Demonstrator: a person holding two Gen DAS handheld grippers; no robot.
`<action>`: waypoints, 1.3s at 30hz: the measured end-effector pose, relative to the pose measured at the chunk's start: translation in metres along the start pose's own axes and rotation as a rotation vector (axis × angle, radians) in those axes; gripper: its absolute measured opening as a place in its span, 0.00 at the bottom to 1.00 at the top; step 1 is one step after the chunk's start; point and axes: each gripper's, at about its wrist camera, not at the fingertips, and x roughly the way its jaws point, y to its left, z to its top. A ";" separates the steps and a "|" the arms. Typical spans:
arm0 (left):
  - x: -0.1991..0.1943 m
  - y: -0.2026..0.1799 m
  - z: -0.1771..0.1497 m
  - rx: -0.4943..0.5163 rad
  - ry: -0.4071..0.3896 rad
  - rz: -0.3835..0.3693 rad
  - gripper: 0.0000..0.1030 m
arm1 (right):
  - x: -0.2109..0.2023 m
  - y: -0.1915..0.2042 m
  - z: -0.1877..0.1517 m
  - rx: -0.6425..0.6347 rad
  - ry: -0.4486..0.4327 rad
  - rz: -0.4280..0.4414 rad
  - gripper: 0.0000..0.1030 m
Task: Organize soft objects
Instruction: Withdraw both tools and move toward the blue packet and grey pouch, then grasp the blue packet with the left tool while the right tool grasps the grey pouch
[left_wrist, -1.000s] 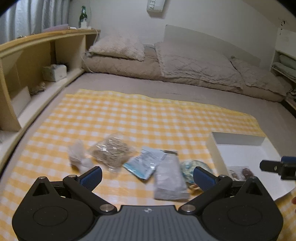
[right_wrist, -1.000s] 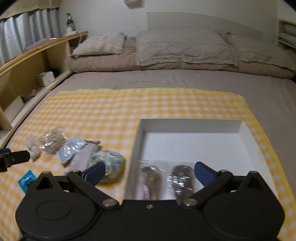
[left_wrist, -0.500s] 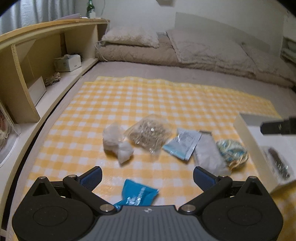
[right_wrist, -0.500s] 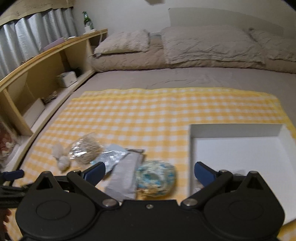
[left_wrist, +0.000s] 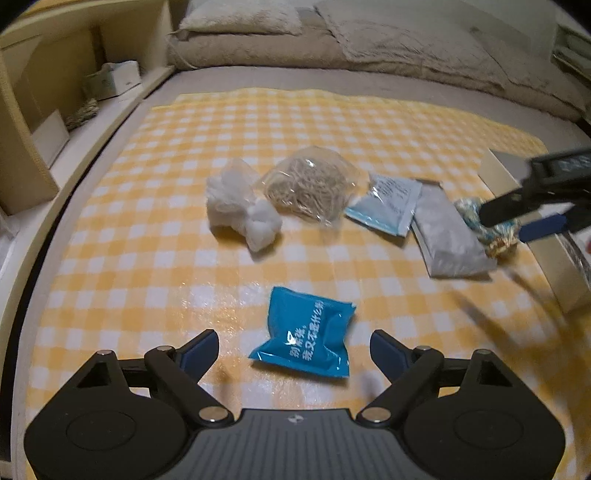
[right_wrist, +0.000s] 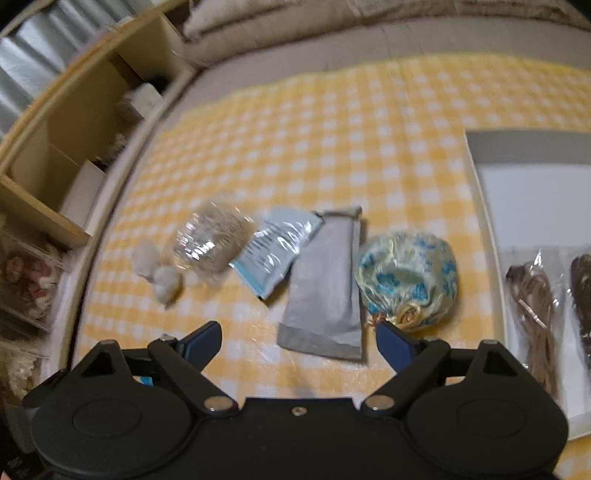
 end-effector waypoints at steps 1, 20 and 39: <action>0.001 -0.001 -0.001 0.013 0.003 -0.002 0.86 | 0.005 0.000 0.000 -0.007 0.012 -0.006 0.89; 0.023 -0.009 0.006 0.125 0.038 -0.006 0.69 | 0.077 0.022 0.017 -0.121 0.064 -0.108 0.89; 0.021 0.000 0.013 0.016 0.021 -0.005 0.46 | 0.092 0.037 0.010 -0.276 0.079 -0.202 0.51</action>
